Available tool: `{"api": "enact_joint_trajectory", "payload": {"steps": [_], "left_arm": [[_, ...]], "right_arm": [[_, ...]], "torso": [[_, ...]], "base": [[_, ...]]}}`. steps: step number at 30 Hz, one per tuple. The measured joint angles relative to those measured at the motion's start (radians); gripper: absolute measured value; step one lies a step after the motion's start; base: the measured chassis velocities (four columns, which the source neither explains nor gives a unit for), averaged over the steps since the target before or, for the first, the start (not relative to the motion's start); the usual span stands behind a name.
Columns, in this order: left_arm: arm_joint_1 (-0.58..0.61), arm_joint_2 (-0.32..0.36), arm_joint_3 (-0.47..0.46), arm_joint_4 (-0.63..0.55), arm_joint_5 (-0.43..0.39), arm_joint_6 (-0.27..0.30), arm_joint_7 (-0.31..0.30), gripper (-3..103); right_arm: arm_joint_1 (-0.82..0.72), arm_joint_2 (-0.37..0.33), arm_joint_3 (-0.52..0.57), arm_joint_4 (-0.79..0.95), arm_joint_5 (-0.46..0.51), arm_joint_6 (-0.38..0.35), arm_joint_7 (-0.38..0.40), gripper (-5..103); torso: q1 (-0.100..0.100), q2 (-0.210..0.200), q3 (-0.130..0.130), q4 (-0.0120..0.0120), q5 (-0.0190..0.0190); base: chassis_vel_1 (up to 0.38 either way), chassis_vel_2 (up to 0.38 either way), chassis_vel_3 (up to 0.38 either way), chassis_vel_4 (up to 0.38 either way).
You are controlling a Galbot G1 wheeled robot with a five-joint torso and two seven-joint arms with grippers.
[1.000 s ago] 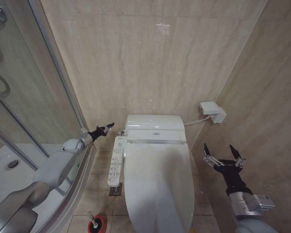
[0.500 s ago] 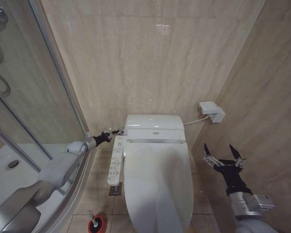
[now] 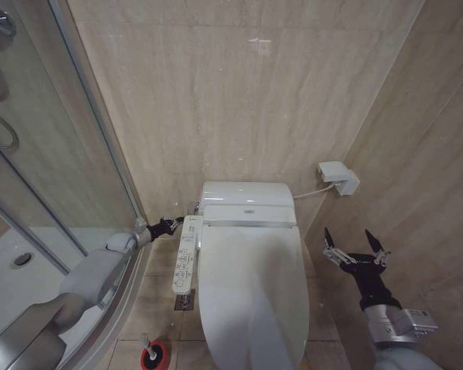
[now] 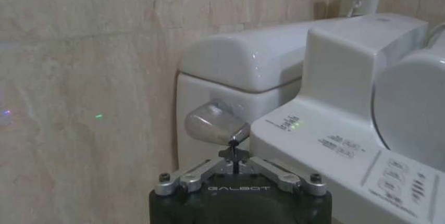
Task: Open the toilet lid, clean the toilet bowl with a toilet brush, close the toilet lid, and flush.
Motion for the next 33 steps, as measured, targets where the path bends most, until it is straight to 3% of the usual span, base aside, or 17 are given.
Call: {"api": "enact_joint_trajectory", "payload": {"steps": [4,13,23,33], "left_arm": [[-0.017,-0.026,-0.007,0.036,0.003,-0.008,0.009,0],[-0.008,-0.022,-0.031,0.012,0.008,-0.004,0.014,0],[0.061,0.011,-0.130,-0.010,0.051,0.002,-0.047,0],[0.016,-0.010,-0.131,0.004,0.030,0.002,-0.045,0]], "right_arm": [[0.000,0.000,0.000,0.000,0.000,0.000,0.000,100],[0.000,0.000,0.000,0.000,0.000,0.000,0.000,100],[0.000,0.000,0.000,0.000,0.000,0.000,0.000,100],[0.000,0.000,0.000,0.000,0.000,0.000,0.000,100]], "torso": [[0.000,0.000,0.000,0.0008,0.0001],[0.000,0.000,0.000,-0.0001,-0.0001],[0.000,0.000,0.000,0.0004,-0.0002],[0.000,0.000,0.000,0.0000,0.0000]], "base": [[0.000,0.000,0.000,0.000],[0.000,0.000,0.000,0.000],[0.000,0.000,0.000,0.000],[0.000,0.000,0.000,0.000]]}}
